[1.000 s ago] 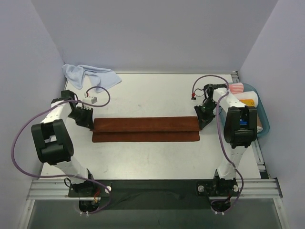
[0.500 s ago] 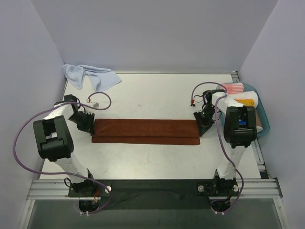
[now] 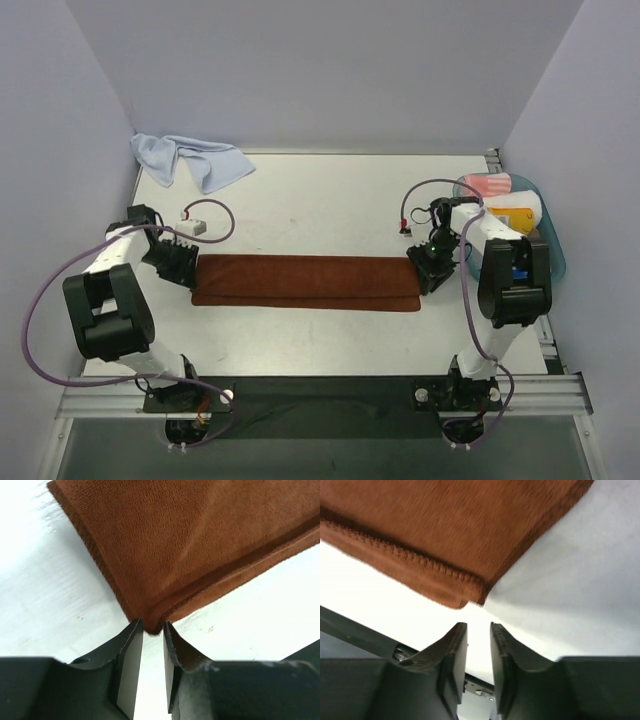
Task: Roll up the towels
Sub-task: Fold the towel
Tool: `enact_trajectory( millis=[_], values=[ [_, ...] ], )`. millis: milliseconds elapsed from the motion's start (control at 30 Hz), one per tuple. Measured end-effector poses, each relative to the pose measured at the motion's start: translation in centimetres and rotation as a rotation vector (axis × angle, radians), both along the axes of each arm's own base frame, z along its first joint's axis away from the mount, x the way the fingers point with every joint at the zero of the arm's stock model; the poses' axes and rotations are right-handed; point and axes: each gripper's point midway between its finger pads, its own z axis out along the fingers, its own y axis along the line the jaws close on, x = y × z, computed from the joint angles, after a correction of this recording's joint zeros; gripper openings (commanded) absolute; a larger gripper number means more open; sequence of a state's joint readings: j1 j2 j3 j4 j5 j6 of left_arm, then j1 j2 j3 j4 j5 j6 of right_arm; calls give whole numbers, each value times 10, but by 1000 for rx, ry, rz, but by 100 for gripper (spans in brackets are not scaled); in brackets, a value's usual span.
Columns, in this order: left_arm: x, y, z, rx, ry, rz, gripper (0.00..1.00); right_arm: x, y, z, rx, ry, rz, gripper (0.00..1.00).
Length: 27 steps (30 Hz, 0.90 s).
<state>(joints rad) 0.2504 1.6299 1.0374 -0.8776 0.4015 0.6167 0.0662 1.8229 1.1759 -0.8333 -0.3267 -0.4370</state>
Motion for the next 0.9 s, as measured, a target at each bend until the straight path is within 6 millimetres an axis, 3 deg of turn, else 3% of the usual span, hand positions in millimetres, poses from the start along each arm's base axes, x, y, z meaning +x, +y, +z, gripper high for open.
enact_trajectory(
  millis=[167,433,667,767,900],
  values=[
    [-3,3,19,-8,-69,-24,39,0,0,21,21,-73,47,32],
    [-3,-7,26,-77,-67,-54,42,5,14,36,70,-95,29,25],
    [4,-9,13,-110,-26,-39,39,4,33,7,54,-4,16,16],
    [3,-9,5,-115,-6,-29,37,-6,37,-9,25,44,25,14],
    [-7,-10,-11,-110,36,-18,38,-19,37,-19,1,95,26,17]
  ],
)
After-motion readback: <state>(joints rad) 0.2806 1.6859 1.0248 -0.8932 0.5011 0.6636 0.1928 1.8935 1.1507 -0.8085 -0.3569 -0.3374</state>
